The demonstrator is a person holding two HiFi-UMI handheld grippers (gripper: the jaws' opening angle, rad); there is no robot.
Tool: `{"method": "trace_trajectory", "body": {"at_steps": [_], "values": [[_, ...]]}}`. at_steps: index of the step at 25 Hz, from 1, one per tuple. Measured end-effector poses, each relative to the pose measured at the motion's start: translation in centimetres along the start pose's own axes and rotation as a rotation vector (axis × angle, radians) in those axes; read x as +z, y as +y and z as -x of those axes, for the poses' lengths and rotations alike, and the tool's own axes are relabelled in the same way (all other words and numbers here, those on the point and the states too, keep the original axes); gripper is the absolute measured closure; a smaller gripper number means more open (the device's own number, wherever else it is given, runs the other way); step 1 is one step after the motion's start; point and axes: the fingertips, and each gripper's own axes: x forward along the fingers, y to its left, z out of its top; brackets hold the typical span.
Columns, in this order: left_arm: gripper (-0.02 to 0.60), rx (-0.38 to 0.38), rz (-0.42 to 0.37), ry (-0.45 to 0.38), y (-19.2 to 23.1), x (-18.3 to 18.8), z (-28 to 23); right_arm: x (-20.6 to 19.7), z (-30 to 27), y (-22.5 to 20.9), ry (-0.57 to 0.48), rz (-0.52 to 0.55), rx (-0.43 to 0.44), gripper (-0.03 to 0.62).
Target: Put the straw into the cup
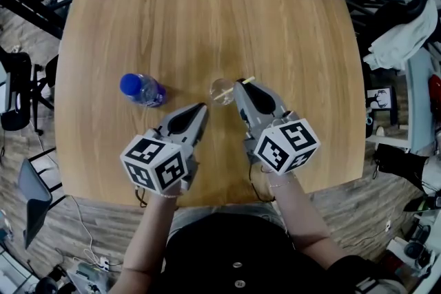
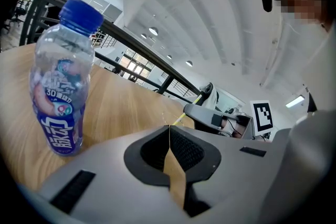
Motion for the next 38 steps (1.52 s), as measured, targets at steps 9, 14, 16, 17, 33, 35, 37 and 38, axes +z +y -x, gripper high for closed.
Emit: {"method": "trace_trajectory", "body": {"at_steps": [9, 14, 16, 17, 33, 35, 37, 38], "values": [[0.563, 0.000, 0.001, -0.005, 0.0, -0.1, 0.4, -0.8, -0.3, 0.2, 0.021, -0.002, -0.001, 0.522], [0.563, -0.004, -0.006, -0.013, -0.2, 0.2, 0.7, -0.3, 0.0, 0.5, 0.005, -0.001, 0.000, 0.491], [0.563, -0.004, -0.008, -0.021, -0.4, 0.4, 0.7, 0.1, 0.3, 0.6, -0.007, -0.002, 0.001, 0.468], [0.563, -0.006, -0.010, -0.024, -0.6, 0.5, 0.8, 0.4, 0.5, 0.6, -0.015, -0.002, 0.000, 0.460], [0.563, -0.057, -0.129, -0.105, -5.2, 1.0, 5.3, 4.6, 6.6, 4.9, -0.176, -0.008, 0.061, 0.448], [0.563, -0.073, -0.139, -0.153, -5.8, 1.8, 6.4, 5.2, 7.5, 5.7, -0.198, -0.002, 0.081, 0.459], [0.565, -0.085, -0.151, -0.192, -6.4, 2.6, 7.3, 5.6, 8.4, 6.4, -0.211, 0.005, 0.092, 0.459], [0.563, -0.087, -0.163, -0.202, -6.7, 2.7, 7.7, 5.8, 8.8, 6.8, -0.214, 0.007, 0.098, 0.459]]}}
